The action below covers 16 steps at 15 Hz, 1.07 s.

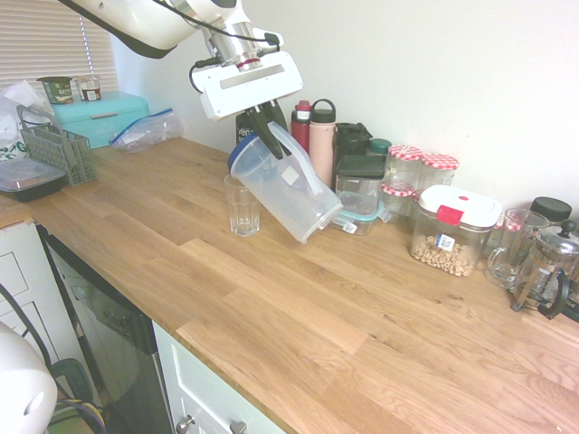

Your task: Pour me some water

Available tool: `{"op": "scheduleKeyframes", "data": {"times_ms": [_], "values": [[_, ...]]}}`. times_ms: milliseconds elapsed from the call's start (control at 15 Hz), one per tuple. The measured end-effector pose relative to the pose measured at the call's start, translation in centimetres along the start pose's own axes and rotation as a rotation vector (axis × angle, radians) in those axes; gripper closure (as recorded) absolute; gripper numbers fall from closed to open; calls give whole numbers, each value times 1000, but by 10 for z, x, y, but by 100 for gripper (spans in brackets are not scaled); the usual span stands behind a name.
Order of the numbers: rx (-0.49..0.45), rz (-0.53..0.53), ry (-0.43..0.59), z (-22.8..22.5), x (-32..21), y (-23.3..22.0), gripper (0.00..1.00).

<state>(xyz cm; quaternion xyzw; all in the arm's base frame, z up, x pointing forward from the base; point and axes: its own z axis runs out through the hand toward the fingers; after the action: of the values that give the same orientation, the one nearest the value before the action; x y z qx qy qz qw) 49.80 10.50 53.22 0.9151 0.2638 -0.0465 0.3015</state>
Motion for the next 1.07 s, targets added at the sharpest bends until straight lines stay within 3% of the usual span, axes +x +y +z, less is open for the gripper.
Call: {"op": "scheduleKeyframes", "data": {"times_ms": [333, 667, 1067], "values": [[24, 16, 0, 0, 2, 6, 100], [278, 239, 63, -4, -43, 95, 100], [523, 511, 118, 10, -34, 167, 100]]}}
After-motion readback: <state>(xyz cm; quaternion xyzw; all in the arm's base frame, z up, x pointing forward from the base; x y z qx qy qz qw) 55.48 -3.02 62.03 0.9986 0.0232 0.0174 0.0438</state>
